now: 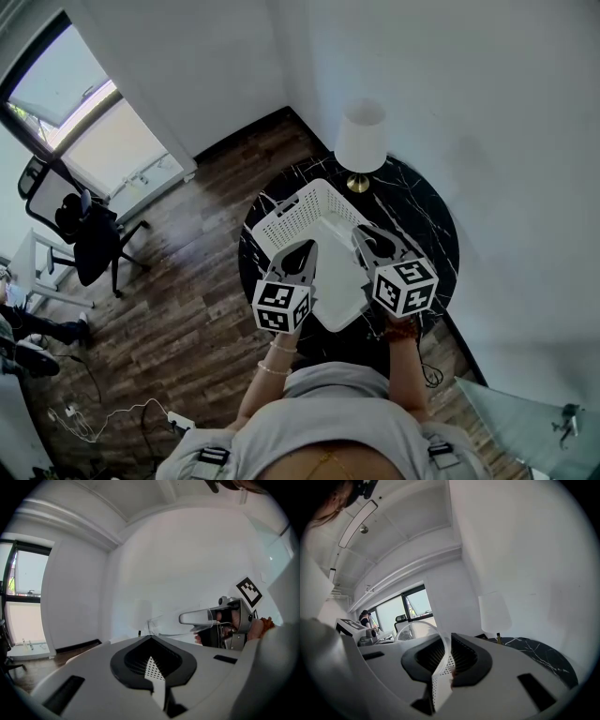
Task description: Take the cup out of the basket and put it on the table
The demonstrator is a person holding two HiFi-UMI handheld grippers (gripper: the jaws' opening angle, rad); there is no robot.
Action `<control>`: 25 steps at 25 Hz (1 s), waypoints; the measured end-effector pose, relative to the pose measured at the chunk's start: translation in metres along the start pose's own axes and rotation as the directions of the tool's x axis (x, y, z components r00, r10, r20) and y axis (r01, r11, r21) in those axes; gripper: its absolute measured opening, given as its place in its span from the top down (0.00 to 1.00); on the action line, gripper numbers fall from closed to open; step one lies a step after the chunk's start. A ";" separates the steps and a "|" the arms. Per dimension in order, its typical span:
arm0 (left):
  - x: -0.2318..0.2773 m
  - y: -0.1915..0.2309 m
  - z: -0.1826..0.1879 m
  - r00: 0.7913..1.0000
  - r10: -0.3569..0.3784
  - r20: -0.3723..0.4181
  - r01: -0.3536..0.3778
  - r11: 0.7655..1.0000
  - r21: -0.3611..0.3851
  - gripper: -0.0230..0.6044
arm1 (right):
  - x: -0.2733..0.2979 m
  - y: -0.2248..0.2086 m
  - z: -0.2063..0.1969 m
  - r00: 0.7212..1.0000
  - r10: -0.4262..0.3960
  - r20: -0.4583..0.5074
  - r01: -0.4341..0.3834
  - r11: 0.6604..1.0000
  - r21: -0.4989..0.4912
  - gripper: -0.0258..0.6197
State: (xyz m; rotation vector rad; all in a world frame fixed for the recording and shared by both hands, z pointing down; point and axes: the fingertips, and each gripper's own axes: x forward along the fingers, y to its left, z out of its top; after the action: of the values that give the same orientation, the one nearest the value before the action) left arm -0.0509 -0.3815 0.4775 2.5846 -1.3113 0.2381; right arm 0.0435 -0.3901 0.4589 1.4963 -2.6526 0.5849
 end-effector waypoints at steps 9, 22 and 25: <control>0.001 0.004 0.000 1.000 0.004 -0.001 -0.004 1.000 -0.004 0.96 | 0.002 0.001 0.001 1.000 0.013 0.001 -0.013 1.000 0.010 0.90; 0.004 0.004 -0.001 1.000 0.005 -0.004 -0.005 1.000 -0.003 0.96 | 0.003 0.000 0.000 1.000 0.018 -0.005 -0.018 1.000 0.008 0.90; 0.004 0.005 -0.001 1.000 0.006 -0.006 -0.006 1.000 -0.003 0.96 | 0.004 0.000 0.000 1.000 0.019 -0.006 -0.019 1.000 0.010 0.90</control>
State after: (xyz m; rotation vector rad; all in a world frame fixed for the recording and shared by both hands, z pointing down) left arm -0.0527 -0.3871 0.4799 2.5765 -1.3161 0.2442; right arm 0.0419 -0.3933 0.4600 1.4713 -2.6660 0.6043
